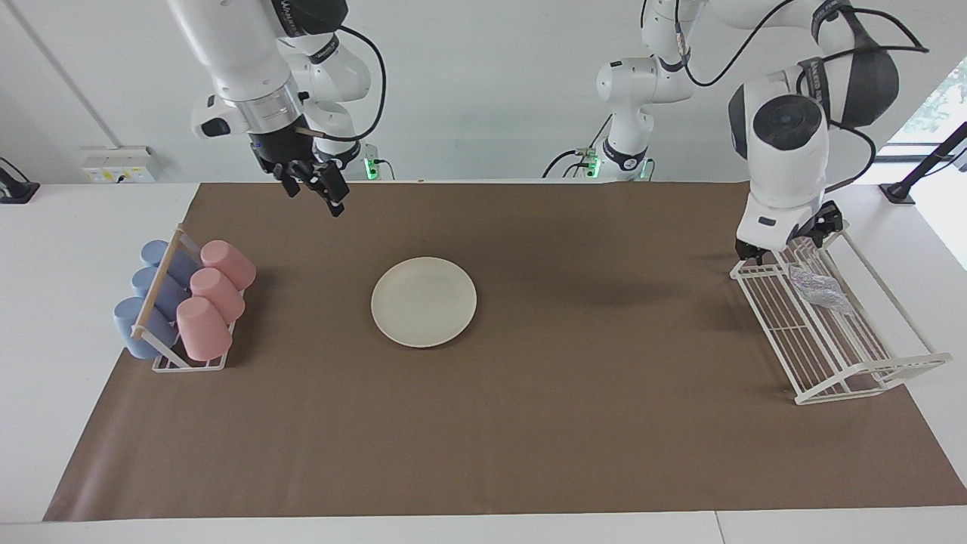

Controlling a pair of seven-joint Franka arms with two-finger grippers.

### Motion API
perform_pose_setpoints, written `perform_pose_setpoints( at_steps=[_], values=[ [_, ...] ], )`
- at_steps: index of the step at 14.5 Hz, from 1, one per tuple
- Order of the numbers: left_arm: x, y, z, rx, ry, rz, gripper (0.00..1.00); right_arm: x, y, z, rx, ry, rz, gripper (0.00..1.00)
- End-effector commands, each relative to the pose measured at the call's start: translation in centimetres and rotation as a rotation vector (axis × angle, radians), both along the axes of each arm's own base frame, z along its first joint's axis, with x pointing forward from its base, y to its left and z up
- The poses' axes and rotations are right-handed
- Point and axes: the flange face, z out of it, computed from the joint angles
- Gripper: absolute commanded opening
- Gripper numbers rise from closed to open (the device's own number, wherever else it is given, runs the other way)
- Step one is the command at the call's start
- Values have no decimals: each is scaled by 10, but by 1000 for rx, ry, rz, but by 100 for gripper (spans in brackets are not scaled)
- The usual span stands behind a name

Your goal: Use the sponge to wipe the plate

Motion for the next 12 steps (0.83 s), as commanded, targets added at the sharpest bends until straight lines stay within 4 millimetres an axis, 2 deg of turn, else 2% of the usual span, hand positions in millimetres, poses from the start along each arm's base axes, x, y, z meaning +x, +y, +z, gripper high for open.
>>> perform_pose_setpoints(
  at_steps=[1, 4, 6, 9, 10, 12],
  values=[
    [1, 8, -35, 119, -29, -68, 100, -14, 35, 0, 20, 33, -155, 100],
    [-5, 14, -64, 153, -51, -58, 100, -23, 66, 0, 43, 70, -357, 100],
    [-8, 22, -69, 162, -49, -51, 100, -29, 87, 2, 48, 73, -417, 100],
    [-9, 26, -69, 164, -56, -31, 100, -20, 126, 1, 51, 88, -494, 100],
    [-9, 27, -69, 163, -64, -24, 100, -14, 139, -5, 48, 98, -509, 100],
    [-9, 28, -69, 162, -71, -13, 98, 5, 157, -1, 74, 99, -572, 100]
  ],
)
